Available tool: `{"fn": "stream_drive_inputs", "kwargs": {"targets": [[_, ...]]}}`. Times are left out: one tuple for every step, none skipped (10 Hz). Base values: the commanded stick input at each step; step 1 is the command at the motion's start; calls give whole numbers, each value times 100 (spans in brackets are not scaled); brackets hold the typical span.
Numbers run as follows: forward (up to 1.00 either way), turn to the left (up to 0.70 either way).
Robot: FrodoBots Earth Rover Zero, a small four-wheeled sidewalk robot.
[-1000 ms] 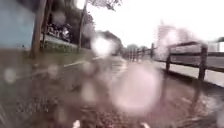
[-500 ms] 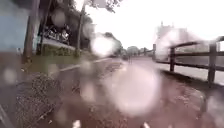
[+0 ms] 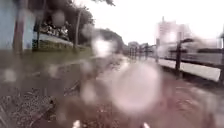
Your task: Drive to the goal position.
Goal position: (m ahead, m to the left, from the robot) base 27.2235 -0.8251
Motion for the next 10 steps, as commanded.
{"fn": "stream_drive_inputs", "kwargs": {"targets": [[70,0],[70,0],[70,0],[70,0],[70,0],[70,0],[70,0],[70,0],[70,0],[70,0]]}}
